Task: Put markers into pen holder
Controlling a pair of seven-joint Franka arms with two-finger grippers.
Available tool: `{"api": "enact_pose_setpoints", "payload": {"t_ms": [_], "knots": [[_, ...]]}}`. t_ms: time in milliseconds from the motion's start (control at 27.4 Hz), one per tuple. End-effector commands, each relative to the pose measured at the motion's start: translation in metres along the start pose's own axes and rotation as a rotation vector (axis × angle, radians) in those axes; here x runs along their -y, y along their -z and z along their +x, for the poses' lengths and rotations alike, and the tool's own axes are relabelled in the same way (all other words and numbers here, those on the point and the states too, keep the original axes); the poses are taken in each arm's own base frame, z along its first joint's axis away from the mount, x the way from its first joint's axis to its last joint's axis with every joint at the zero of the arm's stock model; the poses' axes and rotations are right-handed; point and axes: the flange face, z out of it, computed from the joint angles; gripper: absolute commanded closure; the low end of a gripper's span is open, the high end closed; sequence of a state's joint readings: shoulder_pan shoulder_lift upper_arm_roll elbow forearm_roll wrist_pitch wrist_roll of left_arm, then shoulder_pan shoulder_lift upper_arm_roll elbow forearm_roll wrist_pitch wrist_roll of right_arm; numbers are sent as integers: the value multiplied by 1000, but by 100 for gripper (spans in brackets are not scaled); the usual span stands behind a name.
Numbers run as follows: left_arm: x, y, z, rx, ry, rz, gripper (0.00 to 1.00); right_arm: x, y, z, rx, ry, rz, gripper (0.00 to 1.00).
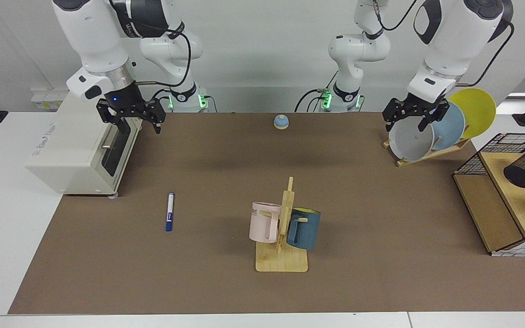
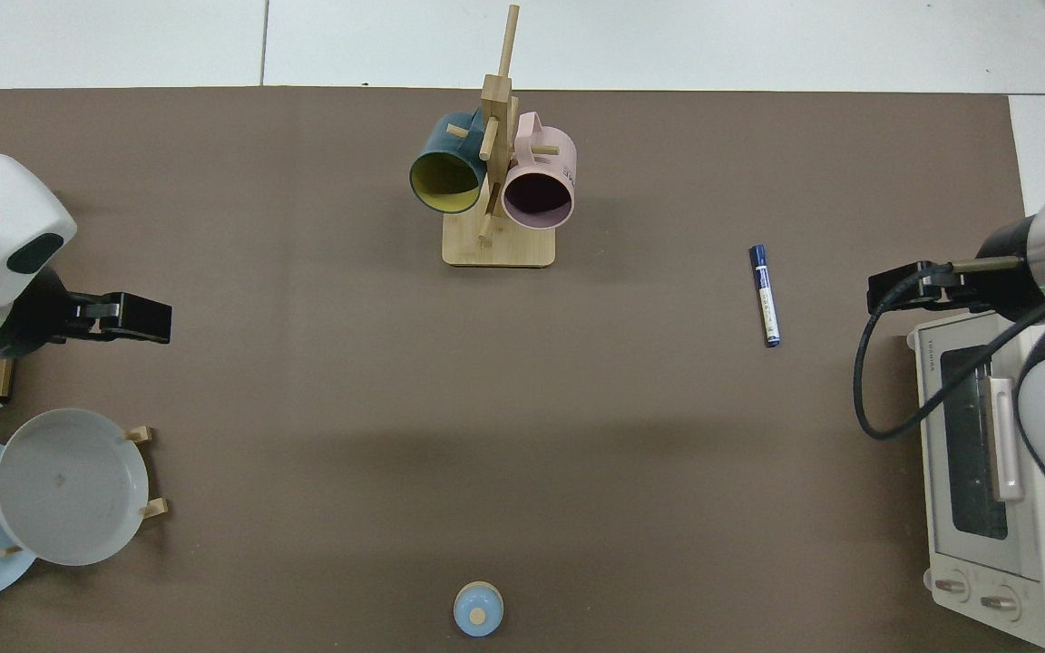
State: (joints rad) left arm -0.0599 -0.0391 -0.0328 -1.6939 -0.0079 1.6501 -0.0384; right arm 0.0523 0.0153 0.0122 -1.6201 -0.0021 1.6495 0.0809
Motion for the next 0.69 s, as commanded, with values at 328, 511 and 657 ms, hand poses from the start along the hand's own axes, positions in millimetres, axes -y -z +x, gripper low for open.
{"api": "enact_pose_setpoints", "payload": {"t_ms": [328, 511, 657], "knots": [[-9, -6, -15, 19, -13, -12, 0, 5, -95, 76, -68, 38, 17, 0], [-10, -11, -16, 30, -13, -11, 0, 7, -130, 89, -56, 40, 17, 0], [-10, -13, -18, 34, -13, -11, 0, 8, -164, 93, -31, 47, 17, 0]]}}
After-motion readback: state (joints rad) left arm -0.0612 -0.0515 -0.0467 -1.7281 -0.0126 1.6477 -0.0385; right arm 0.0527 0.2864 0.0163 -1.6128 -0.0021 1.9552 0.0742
